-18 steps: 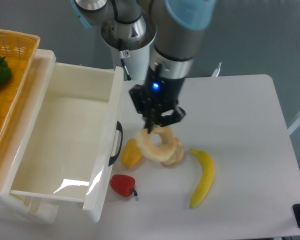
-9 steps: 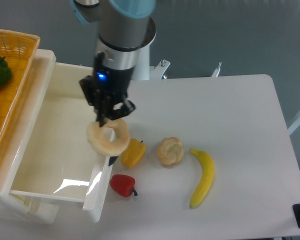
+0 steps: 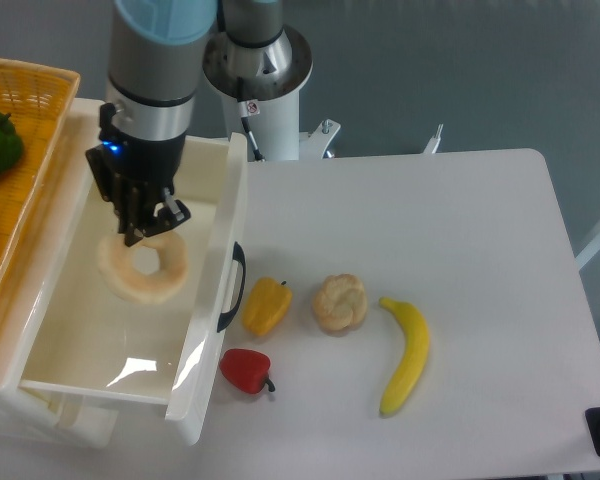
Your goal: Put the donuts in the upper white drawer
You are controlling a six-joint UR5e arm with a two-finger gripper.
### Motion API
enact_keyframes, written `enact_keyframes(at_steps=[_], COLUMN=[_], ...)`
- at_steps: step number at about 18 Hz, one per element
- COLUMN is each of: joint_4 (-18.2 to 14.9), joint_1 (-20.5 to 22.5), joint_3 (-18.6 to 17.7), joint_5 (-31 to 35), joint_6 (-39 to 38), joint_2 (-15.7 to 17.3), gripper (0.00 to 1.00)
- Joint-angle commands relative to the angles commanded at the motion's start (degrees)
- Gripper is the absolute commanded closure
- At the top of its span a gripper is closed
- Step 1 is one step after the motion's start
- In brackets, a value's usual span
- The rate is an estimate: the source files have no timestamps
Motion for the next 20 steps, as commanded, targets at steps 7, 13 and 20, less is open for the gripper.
enact_keyframes(at_steps=[7, 13, 20], joint_4=[-0.1, 0.0, 0.0], joint_1=[0.0, 0.9, 3.6], joint_3=[0.1, 0.1, 0.2], joint_5=[0.3, 0.3, 0.0], joint_6=[-0.3, -0.4, -0.5], joint_2=[0.2, 0.2, 0.2], gripper=[0.0, 0.0, 0.0])
